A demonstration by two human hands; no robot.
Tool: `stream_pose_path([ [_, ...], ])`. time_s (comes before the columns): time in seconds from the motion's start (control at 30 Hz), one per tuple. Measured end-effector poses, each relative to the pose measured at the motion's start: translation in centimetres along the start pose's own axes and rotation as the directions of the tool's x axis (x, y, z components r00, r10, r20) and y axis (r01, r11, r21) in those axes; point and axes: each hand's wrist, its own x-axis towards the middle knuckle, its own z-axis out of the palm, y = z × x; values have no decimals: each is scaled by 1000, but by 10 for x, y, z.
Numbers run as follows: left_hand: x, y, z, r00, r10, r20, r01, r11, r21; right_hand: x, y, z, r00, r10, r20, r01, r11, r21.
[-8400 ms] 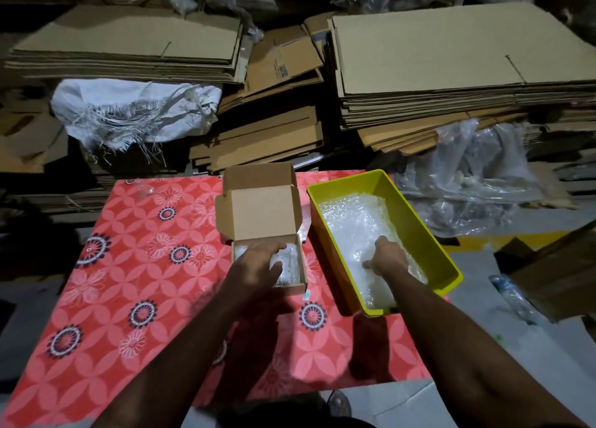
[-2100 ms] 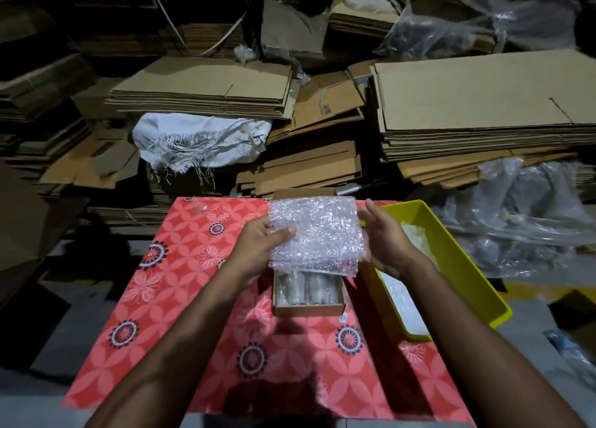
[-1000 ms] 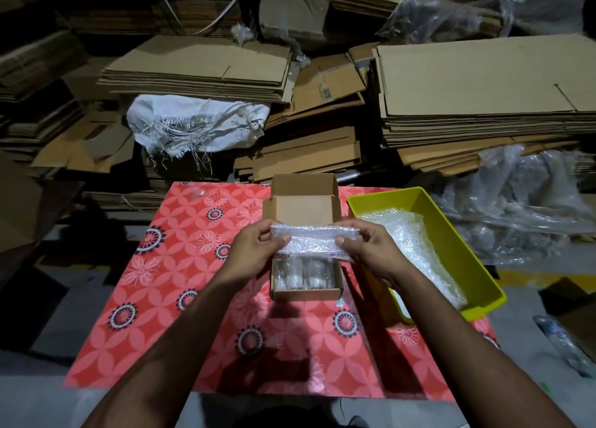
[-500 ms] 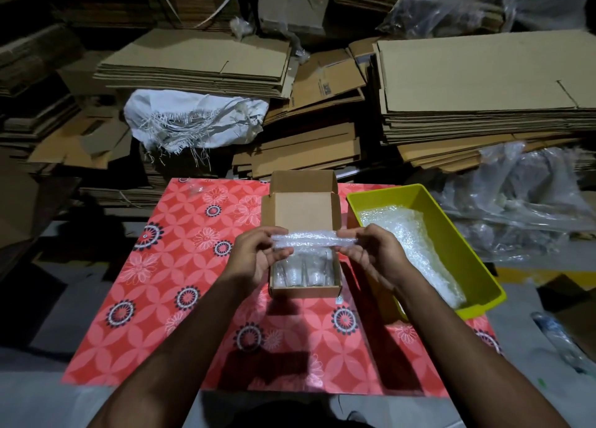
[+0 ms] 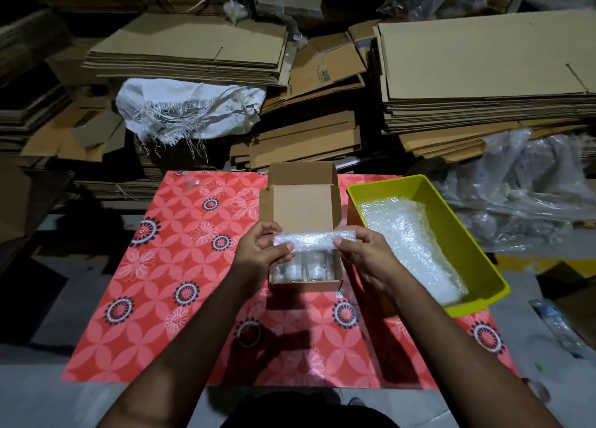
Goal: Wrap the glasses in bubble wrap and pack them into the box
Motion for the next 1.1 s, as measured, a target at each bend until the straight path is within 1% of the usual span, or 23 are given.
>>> stream_pose_path([
  [0.1, 2, -4, -6, 998, -58, 5, 58, 998, 32, 9, 5, -1, 999, -33, -42, 30, 998, -56],
  [0.17, 4, -7, -5, 997, -71, -9, 71, 997, 8, 15, 8, -1, 998, -27, -63, 28, 1000, 7],
  [0.23, 6, -13, -2, 994, -90, -64, 86, 995, -55, 21, 14, 2, 999, 18, -47, -14, 997, 76],
  [0.3, 3, -22, 1, 992, -101, -77, 93, 990, -101, 25, 20, 7, 999, 40, -13, -39, 997, 72],
  [0.37, -2, -32, 1, 992, -113, -55, 107, 988, -107, 25, 24, 15, 999, 32, -26, -32, 999, 19],
  [0.43, -5, -39, -2, 990, -140, -22, 138, 987, -86, 27, 22, 18, 996, -9, -87, 4, 998, -63],
  [0.5, 0, -45, -12, 991, -135, 17, 135, 991, -3, 32, 17, 11, 984, -65, -168, 37, 985, -168],
  [0.53, 3, -48, -19, 994, -102, 28, 100, 992, 82, 35, 13, 4, 967, -122, -223, 59, 961, -270],
  [0.57, 7, -52, -24, 998, -53, 31, 46, 978, 202, 39, 10, -4, 945, -196, -263, 76, 912, -404],
  [0.6, 11, -56, -30, 1000, -3, 26, -6, 942, 335, 43, 5, -12, 923, -271, -272, 77, 825, -559],
  [0.67, 17, -64, -35, 994, 95, 56, -110, 821, 560, 45, -4, -17, 900, -377, -220, 71, 624, -778],
  [0.7, 22, -68, -36, 984, 144, 106, -178, 728, 662, 48, -6, -17, 893, -410, -186, 76, 545, -835],
  [0.73, 26, -71, -35, 967, 190, 172, -253, 612, 749, 50, -6, -14, 890, -428, -157, 80, 485, -871],
  [0.77, 31, -76, -34, 951, 205, 230, -304, 500, 811, 51, -6, -9, 891, -436, -131, 82, 437, -896],
  [0.8, 34, -81, -34, 945, 194, 262, -322, 427, 845, 53, -4, -5, 890, -441, -116, 80, 402, -912],
  [0.83, 35, -86, -36, 948, 183, 260, -313, 404, 859, 54, -2, -3, 888, -449, -105, 86, 385, -919],
  [0.9, 31, -90, -40, 953, 211, 217, -291, 443, 848, 55, 1, -3, 887, -455, -74, 126, 394, -910],
  [0.93, 27, -89, -44, 957, 231, 175, -270, 487, 831, 53, 0, -3, 898, -439, -21, 166, 383, -909],
  [0.97, 24, -87, -48, 964, 234, 126, -237, 543, 805, 51, 1, 0, 914, -400, 71, 222, 344, -912],
  [1.0, 23, -84, -51, 973, 214, 88, -202, 602, 773, 50, 2, 5, 920, -341, 192, 290, 265, -919],
  [1.03, 22, -80, -54, 981, 179, 70, -171, 646, 744, 50, 6, 12, 911, -271, 311, 361, 156, -920],
  [1.07, 22, -77, -56, 985, 151, 78, -160, 674, 721, 52, 12, 20, 891, -202, 407, 425, 54, -903],
  [1.1, 22, -74, -58, 988, 125, 95, -156, 694, 703, 56, 20, 27, 875, -141, 464, 467, -13, -884],
])
